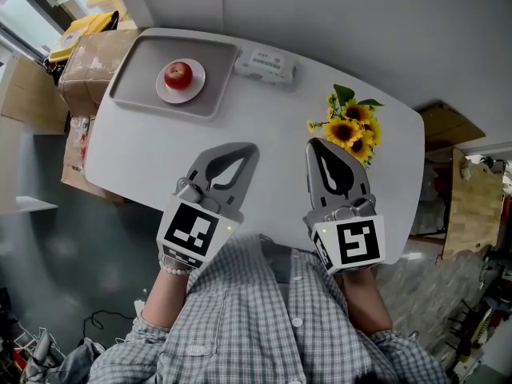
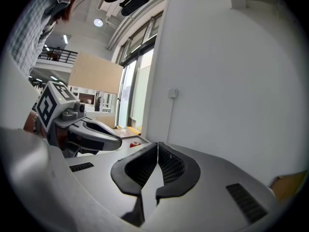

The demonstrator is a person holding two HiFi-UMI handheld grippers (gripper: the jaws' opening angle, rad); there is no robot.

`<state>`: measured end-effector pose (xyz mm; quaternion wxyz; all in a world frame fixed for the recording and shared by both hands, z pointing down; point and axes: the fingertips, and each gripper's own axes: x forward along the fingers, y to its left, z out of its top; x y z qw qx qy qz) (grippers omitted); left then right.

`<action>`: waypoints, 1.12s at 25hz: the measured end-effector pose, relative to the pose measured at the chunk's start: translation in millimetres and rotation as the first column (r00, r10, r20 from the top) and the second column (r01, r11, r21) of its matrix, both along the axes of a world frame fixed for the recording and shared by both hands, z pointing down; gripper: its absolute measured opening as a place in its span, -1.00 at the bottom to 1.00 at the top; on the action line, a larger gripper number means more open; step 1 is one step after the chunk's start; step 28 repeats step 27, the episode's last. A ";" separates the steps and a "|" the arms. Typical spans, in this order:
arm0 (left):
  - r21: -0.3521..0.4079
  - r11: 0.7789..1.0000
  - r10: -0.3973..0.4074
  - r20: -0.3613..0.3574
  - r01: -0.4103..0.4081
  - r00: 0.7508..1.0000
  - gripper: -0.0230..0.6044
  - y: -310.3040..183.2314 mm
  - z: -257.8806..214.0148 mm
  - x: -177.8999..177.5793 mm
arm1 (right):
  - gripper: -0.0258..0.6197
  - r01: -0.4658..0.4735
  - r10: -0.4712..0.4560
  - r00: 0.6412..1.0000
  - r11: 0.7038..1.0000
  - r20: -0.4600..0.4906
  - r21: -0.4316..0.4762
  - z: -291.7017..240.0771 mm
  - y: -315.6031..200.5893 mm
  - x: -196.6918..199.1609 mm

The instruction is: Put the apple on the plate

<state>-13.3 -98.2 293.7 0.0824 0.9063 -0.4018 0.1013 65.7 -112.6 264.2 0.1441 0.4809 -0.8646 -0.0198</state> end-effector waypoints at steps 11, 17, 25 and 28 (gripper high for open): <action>-0.006 1.000 0.009 -0.025 -0.009 1.000 -0.90 -0.6 0.2 6.1 | -0.84 -0.008 0.008 1.000 1.000 -0.011 -0.003 2.1 3.5 4.0; -0.018 1.000 0.001 -0.020 -0.002 1.000 -0.90 -0.6 5.0 3.1 | -0.84 -0.006 0.006 1.000 1.000 -0.022 -0.008 5.6 1.8 2.9; -0.030 0.999 -0.024 -0.025 0.023 0.999 -0.90 -0.6 6.0 -6.0 | -0.84 0.017 -0.017 0.999 1.000 -0.035 -0.020 8.0 0.8 -5.7; -0.032 0.999 -0.028 -0.027 0.027 0.999 -0.90 -1.2 5.8 -7.2 | -0.84 0.021 -0.022 0.999 1.000 -0.036 -0.023 8.2 0.5 -7.0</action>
